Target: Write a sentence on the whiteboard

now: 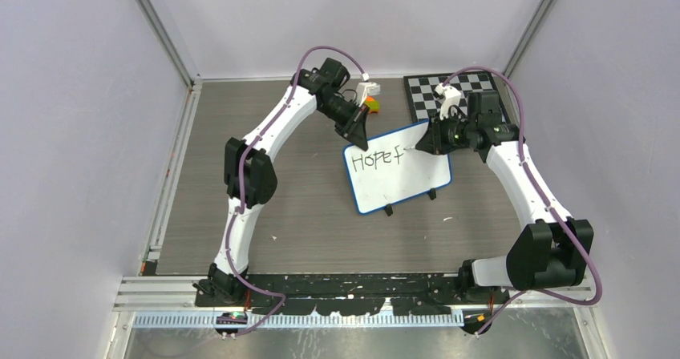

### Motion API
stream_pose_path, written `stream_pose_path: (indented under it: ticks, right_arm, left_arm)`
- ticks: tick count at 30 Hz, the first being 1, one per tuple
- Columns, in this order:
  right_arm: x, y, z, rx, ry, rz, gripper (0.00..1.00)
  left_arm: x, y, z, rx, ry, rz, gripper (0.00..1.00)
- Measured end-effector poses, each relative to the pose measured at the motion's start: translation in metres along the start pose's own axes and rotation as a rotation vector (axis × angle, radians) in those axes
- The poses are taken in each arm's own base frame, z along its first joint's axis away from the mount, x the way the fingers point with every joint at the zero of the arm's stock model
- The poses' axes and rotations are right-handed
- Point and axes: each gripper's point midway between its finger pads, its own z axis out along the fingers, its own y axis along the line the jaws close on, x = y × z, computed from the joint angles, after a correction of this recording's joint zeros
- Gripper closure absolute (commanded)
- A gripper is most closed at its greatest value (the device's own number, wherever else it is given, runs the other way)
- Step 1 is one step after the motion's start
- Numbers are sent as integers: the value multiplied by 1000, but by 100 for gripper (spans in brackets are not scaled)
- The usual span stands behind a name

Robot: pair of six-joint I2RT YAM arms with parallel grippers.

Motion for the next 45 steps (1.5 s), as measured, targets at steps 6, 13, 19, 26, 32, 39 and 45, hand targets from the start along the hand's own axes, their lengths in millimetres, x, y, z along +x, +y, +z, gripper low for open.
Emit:
stream_pose_path:
  ticks: [6,13,19,26,32,39,45]
  right_arm:
    - [0,0,0,-1,1,3,100]
    - [1,-1,1,0,3,-6,100]
    - [6,-1,1,-1,17,-12,100]
    - [10,-5,0,15,31,-14,100]
    - [10,-10,-3,34,32,-3,100]
    - [3,-10,-3,38,15,17,100]
    - [2,-6,-1,28,19,25,100]
  left_arm:
    - [0,0,0,0,0,0,100]
    - [0,0,0,0,0,1,100]
    - [0,0,0,0,-1,1,100]
    - [0,0,0,0,-1,1,100]
    - [0,0,0,0,-1,1,100]
    - [0,0,0,0,-1,1,100]
    - [0,1,0,-1,-1,-1,100]
